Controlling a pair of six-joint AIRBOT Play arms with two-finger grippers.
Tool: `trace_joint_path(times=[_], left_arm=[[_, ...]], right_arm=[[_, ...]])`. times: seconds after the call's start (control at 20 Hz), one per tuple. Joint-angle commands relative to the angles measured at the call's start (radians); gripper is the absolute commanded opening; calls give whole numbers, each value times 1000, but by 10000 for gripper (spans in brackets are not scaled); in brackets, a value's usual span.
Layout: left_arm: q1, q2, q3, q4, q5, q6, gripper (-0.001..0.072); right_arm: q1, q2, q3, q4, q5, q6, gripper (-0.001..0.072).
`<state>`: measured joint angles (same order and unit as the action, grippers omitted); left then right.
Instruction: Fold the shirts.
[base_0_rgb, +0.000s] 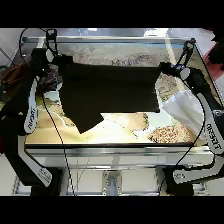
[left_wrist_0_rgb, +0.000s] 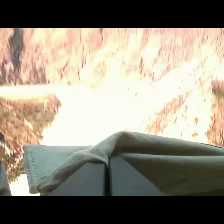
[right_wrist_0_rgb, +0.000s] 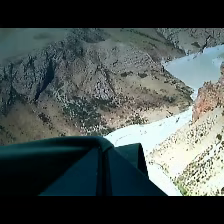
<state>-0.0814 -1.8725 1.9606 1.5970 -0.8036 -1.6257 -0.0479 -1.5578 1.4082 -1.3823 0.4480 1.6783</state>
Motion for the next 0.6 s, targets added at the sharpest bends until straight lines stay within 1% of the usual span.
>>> trace_joint_path(times=[0.0, 0.2, 0.3, 0.45, 0.55], left_arm=[[0, -18, 19, 23, -11, -31, 8], [0, -60, 19, 23, -227, -26, 8], [0, -77, 19, 21, -321, -8, 9], [0, -113, 19, -2, -422, 4, 9], [0, -135, 19, -56, -449, 5, 8]], right_arm=[[-11, -13, 21, -1, -15, 0, 33], [0, -88, 21, 21, 125, 0, 33], [5, -117, 21, 22, 167, 0, 33], [5, -138, 21, 23, 180, 1, 34], [5, -144, 20, 25, 195, 0, 36]])
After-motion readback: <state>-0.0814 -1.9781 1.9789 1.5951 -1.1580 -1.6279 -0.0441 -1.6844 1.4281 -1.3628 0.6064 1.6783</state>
